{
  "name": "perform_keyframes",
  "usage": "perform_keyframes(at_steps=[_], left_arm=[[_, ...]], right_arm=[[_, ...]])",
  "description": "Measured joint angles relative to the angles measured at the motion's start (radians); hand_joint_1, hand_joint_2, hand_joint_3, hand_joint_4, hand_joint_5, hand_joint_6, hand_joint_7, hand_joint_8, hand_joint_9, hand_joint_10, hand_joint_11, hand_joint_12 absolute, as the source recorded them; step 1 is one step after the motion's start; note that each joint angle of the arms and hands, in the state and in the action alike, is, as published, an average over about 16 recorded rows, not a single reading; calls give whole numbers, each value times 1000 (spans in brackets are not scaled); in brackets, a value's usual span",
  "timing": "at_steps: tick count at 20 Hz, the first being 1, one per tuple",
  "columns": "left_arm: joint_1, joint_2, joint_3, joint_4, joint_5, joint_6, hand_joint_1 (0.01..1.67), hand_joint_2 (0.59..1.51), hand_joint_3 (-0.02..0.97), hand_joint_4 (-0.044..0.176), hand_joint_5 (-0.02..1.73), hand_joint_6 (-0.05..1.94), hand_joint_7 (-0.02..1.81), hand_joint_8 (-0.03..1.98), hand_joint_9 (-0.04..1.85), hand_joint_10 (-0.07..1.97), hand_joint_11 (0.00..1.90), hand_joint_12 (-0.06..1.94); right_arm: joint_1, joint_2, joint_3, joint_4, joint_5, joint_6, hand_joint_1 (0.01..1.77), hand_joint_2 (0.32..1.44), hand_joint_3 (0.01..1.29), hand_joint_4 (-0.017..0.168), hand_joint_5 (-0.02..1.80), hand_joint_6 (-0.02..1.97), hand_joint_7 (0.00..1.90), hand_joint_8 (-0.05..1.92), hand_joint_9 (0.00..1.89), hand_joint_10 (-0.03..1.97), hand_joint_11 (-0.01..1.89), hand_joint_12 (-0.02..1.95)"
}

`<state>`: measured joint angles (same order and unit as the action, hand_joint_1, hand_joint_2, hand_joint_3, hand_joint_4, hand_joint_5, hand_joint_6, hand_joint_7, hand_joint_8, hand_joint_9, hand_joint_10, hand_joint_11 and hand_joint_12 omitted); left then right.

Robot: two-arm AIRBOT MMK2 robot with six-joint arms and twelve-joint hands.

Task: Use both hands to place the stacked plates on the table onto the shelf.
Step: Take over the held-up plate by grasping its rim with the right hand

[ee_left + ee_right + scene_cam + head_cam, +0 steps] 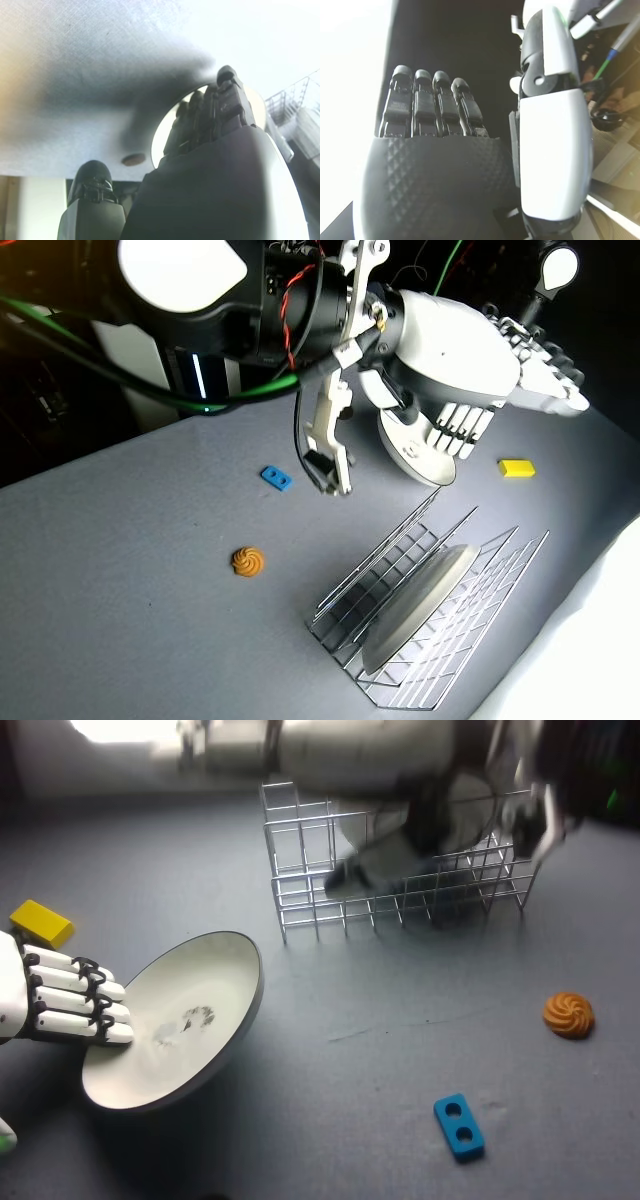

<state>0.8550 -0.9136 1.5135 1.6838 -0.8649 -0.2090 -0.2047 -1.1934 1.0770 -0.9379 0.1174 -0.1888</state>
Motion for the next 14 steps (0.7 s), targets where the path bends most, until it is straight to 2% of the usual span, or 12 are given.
perform_keyframes(at_steps=[3,6,14], left_arm=[[7,0,0,-1,4,1,23,1098,17,-4,6,-11,-4,-11,-21,-33,20,1],[11,0,0,-2,5,1,23,1100,17,-4,4,-10,-7,-12,-21,-34,20,1],[13,0,0,-3,7,1,23,1102,17,-3,3,-10,-7,-13,-21,-35,20,1]], right_arm=[[-38,-15,-39,40,-14,-64,1196,957,16,3,20,7,20,26,20,-3,21,4],[-79,-29,-60,144,-17,-176,1221,954,16,3,21,8,21,27,20,-3,21,2],[-185,-60,-75,477,57,-537,1259,967,17,2,21,8,21,27,19,-3,20,3]])
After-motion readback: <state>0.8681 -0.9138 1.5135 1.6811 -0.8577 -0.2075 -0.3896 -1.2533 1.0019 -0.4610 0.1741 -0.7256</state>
